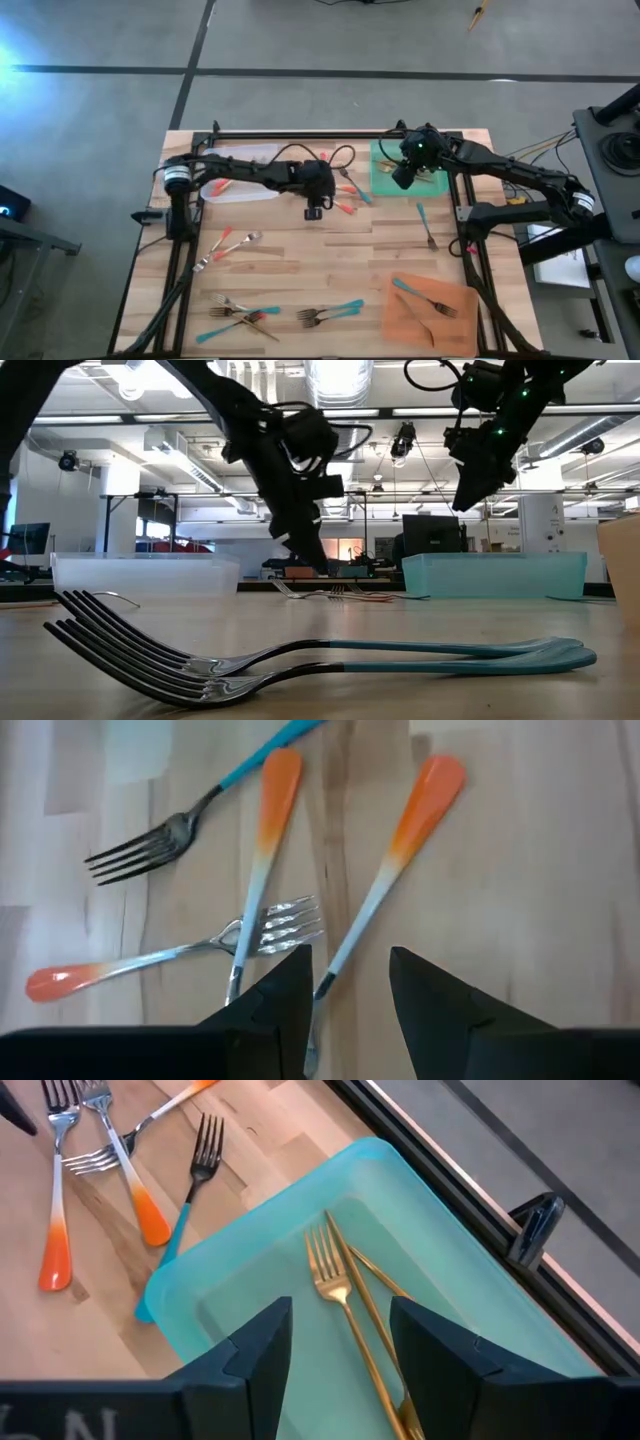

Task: Sort silverware by color (type)
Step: Put the orange fork into the white bin

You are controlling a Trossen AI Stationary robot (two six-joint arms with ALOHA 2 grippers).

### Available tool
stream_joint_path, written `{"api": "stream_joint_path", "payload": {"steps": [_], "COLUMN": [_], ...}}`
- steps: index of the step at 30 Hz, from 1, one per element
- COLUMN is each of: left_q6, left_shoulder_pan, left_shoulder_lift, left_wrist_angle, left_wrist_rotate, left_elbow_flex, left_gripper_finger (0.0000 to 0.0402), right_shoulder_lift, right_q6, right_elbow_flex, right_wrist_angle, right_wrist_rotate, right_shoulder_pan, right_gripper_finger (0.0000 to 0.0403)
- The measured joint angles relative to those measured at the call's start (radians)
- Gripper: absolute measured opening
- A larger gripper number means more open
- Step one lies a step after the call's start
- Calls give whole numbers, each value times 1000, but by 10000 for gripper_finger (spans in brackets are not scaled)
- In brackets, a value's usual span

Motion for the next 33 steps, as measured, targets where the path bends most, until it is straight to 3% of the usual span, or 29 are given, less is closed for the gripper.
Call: {"api": "stream_joint_path", "payload": {"steps": [6,13,18,21,26,33], "left_q6": [84,131,118,92,56,-20], "left_shoulder_pan": [17,47,62,66,66,65], "left_shoulder_lift": [121,224,248,255,261,245], "left_wrist_angle": [-226,-314,-338,-348,-358,-374], "left_wrist_rotate": [0,2,44,93,133,147], "left_elbow_flex": [164,294,307,299,296,296], "left_gripper_finger": [119,119,115,91,16,2], "right_shoulder_lift": [0,0,0,0,0,0], "right_q6": [-12,-12,-16,-22,-23,-25], "right_elbow_flex": [0,0,0,0,0,0], "right_wrist_angle": [2,3,0,0,1,2], "right_wrist_rotate": [3,3,3,3,3,3], "right_shoulder_pan": [0,0,0,0,0,0], "right_gripper_finger": [160,157,159,157,156,155]}}
